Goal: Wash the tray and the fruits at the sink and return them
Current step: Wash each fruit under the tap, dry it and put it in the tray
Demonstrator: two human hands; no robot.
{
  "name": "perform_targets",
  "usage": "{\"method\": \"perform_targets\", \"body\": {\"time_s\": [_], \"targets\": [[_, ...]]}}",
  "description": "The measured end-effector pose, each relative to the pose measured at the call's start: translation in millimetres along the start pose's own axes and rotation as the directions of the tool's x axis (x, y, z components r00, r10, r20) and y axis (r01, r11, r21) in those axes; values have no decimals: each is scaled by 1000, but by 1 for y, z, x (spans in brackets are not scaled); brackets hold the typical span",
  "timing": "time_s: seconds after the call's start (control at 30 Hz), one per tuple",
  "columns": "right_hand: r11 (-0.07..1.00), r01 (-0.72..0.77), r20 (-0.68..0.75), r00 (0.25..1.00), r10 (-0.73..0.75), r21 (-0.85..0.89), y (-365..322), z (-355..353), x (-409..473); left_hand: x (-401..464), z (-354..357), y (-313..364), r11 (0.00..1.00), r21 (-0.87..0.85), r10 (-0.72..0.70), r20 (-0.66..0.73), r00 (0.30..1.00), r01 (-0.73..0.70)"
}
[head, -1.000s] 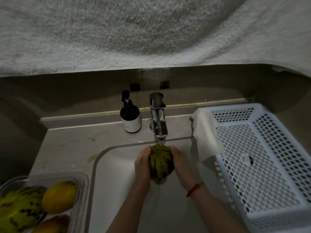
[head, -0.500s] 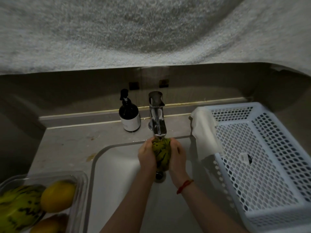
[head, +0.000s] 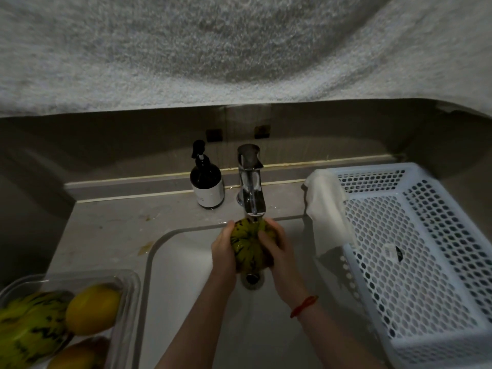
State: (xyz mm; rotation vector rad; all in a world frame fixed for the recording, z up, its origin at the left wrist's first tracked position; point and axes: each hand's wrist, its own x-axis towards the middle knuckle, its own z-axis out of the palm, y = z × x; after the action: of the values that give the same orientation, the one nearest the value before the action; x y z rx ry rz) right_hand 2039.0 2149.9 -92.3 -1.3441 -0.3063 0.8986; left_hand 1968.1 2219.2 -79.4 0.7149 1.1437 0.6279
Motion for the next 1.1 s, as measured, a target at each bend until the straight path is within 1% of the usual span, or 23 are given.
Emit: {"method": "perform_targets", "body": {"time_s": [0.07, 0.2, 0.27, 0.33, 0.4, 0.43, 0.5, 0.53, 0.6, 0.63, 0.67, 0.7, 0.73, 0.77, 0.8, 0.83, 0.87, 0.9, 0.93, 0.97, 1.0, 1.07, 1.1], "targets": [[998, -61, 4, 998, 61, -13, -9, 1, 6, 1, -2, 1, 996, -1, -85, 34, 996, 85], [977, -81, -110, 992, 60, -196, -17, 8, 16, 4, 3, 2, 990, -11, -139, 42, 989, 140], [969, -126, -185, 979, 86, -214, -15, 12, 20, 4, 6, -1, 993, -6, -119, -2, 993, 119], [972, -149, -235, 966, 104, -180, -11, 16, 20, 5, 5, -4, 999, 11, -40, -52, 998, 40], [979, -189, -313, 937, 155, -80, -6, 21, 18, 6, 2, -4, 999, 3, 34, -63, 997, -34], [977, -212, -359, 912, 201, 8, -3, 22, 16, 6, 0, -4, 997, 14, 81, -55, 995, -80], [951, -236, -412, 860, 301, 202, 3, 25, 11, 8, -2, -2, 977, 83, 195, 11, 981, -196], [923, -252, -406, 841, 358, 293, 6, 27, 8, 10, -4, -1, 958, 135, 247, 71, 967, -254], [831, -317, -312, 818, 483, 457, 9, 26, 1, 13, -6, 5, 892, 295, 286, 219, 933, -343], [789, -344, -233, 828, 510, 509, 8, 25, -2, 14, -5, 9, 849, 377, 268, 297, 917, -370], [778, -354, -175, 847, 502, 518, 6, 24, -5, 15, -5, 12, 820, 428, 235, 352, 906, -379], [803, -332, -153, 877, 457, 495, 6, 23, -5, 15, -4, 14, 815, 444, 215, 365, 906, -372], [876, -277, -174, 914, 367, 395, 6, 23, -4, 14, -2, 16, 847, 417, 202, 322, 925, -330], [955, -193, -208, 948, 241, 226, 5, 22, -3, 15, -2, 15, 912, 341, 157, 223, 962, -228], [996, -90, -212, 973, 94, 27, 3, 21, -3, 16, -1, 15, 968, 241, 50, 108, 993, -75], [988, 17, -171, 984, -44, -156, 2, 19, -4, 17, -1, 14, 988, 130, -93, 43, 995, 87], [944, 120, -95, 983, -155, -307, 2, 17, -5, 18, -2, 13, 972, 36, -234, 66, 970, 232], [878, 208, -5, 972, -233, -431, 5, 15, -5, 19, -4, 14, 934, -31, -349, 145, 926, 357], [794, 279, 86, 957, -278, -540, 9, 12, -5, 18, -5, 15, 886, -96, -424, 228, 876, 454], [720, 331, 163, 942, -295, -610, 12, 9, -6, 16, -7, 16, 841, -141, -474, 275, 837, 523], [679, 373, 213, 927, -310, -632, 13, 6, -7, 15, -9, 15, 811, -168, -498, 305, 812, 560], [692, 412, 218, 909, -354, -593, 10, 4, -5, 11, -12, 11, 804, -158, -494, 360, 791, 574], [743, 391, 165, 917, -363, -543, 5, 6, -4, 9, -12, 10, 814, -146, -473, 393, 788, 562]]}}
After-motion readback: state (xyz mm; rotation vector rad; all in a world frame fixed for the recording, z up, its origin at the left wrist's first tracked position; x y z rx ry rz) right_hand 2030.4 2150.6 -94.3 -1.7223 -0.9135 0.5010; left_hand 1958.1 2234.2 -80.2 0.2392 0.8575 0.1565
